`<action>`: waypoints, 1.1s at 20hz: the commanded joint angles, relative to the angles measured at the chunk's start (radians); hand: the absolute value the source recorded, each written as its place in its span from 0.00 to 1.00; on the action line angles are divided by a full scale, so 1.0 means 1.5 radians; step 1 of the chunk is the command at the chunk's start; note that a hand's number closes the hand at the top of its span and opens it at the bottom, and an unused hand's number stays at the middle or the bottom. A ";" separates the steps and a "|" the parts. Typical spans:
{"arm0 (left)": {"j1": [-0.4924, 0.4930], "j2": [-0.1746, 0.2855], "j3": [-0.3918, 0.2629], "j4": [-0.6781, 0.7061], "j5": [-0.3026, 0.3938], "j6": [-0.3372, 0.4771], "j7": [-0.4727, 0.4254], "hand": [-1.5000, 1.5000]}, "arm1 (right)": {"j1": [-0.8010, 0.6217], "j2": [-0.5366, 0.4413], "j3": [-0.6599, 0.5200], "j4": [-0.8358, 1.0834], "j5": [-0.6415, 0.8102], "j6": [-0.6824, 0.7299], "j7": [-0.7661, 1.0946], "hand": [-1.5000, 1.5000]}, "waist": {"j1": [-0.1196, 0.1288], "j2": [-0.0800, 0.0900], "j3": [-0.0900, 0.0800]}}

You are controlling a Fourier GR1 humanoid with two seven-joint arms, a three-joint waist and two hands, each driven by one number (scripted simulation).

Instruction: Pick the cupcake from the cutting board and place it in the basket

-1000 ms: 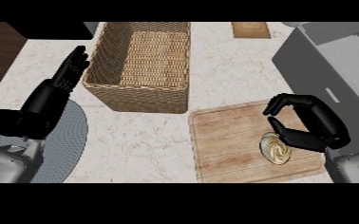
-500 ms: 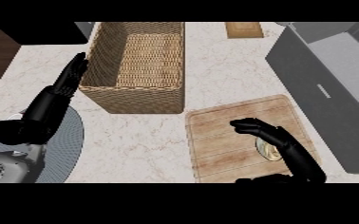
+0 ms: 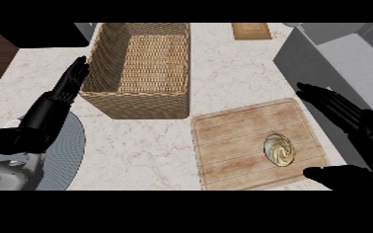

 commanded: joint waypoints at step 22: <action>-0.022 -0.067 0.018 0.052 -0.059 -0.057 0.014 0.50 | 0.095 -0.121 -0.267 -0.110 -0.182 0.402 0.125 0.00 | 0.016 0.010 0.001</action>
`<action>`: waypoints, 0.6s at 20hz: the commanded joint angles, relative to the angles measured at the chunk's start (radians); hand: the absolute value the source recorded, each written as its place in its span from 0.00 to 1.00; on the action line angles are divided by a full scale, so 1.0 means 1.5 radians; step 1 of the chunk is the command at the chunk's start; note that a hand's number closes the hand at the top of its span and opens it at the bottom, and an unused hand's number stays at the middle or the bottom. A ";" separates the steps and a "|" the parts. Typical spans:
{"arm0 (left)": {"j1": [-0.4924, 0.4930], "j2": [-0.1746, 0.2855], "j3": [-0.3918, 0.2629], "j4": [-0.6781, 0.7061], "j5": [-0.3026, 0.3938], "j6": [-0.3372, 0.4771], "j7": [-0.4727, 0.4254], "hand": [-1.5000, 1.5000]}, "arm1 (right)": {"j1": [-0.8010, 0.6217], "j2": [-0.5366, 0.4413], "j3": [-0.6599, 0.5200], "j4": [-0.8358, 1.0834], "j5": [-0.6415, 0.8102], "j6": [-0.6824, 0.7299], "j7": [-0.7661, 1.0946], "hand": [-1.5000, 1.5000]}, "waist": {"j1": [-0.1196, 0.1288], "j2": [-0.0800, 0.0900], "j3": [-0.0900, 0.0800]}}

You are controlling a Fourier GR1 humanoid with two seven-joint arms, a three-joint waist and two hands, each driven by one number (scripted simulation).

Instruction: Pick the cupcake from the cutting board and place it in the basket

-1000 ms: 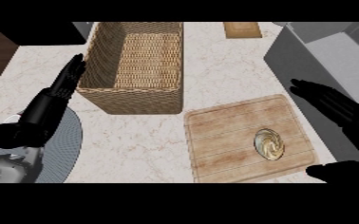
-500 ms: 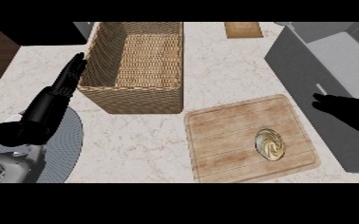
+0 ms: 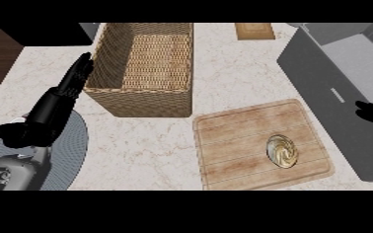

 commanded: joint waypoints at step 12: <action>-0.007 -0.052 0.004 0.015 -0.035 -0.030 0.039 0.50 | -0.050 0.232 0.183 0.176 0.287 -0.127 -0.134 0.00 | 0.014 0.008 -0.003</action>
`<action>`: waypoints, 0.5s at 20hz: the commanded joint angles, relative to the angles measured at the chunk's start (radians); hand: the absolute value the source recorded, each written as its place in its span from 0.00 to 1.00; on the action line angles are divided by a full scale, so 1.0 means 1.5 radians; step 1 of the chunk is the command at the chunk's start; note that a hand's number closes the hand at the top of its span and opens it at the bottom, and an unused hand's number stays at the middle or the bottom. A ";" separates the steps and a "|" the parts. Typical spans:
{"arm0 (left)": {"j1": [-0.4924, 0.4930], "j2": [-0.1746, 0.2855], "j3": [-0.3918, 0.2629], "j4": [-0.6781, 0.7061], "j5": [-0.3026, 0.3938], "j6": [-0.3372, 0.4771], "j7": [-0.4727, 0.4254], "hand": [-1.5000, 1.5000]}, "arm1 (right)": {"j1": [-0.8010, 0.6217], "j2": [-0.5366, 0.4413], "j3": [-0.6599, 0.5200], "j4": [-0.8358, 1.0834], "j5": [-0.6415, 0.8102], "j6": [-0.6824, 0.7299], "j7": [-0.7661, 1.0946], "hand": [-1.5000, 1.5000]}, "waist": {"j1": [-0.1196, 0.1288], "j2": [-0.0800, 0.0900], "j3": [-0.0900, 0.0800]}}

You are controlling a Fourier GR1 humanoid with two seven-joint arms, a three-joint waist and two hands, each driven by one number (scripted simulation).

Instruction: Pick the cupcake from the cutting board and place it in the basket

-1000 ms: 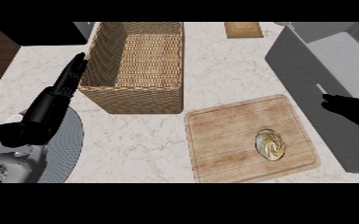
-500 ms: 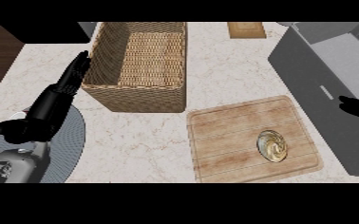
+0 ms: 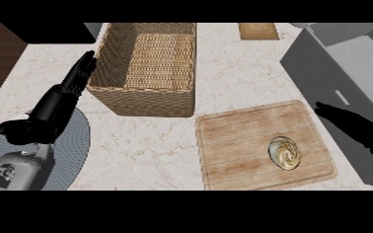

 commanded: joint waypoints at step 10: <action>0.007 -0.025 0.036 0.023 -0.027 -0.051 0.022 0.50 | -0.048 0.102 0.048 0.123 0.148 -0.060 -0.096 0.00 | -0.004 0.004 -0.004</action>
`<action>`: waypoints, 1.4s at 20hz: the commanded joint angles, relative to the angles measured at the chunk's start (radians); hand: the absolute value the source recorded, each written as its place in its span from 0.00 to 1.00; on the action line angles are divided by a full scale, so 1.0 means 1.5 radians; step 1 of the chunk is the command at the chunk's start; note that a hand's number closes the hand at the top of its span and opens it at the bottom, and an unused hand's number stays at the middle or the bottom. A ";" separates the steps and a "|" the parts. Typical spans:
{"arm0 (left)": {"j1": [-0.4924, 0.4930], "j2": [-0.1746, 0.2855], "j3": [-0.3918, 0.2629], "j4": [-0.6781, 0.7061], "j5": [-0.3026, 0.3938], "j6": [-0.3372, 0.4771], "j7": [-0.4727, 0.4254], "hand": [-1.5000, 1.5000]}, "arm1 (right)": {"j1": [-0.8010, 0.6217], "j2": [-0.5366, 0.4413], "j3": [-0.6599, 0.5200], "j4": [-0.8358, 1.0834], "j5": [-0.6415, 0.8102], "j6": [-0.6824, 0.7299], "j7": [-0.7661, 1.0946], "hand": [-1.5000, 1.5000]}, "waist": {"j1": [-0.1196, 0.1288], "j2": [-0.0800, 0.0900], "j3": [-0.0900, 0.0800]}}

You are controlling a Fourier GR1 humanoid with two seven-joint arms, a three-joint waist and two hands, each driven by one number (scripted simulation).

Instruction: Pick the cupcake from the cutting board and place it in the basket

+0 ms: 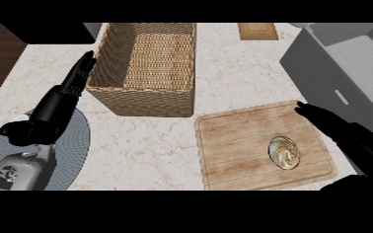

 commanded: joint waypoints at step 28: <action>0.028 -0.070 0.067 0.057 -0.055 -0.097 -0.017 0.50 | -0.033 0.125 0.043 0.071 0.190 -0.002 -0.029 0.00 | -0.001 0.005 -0.004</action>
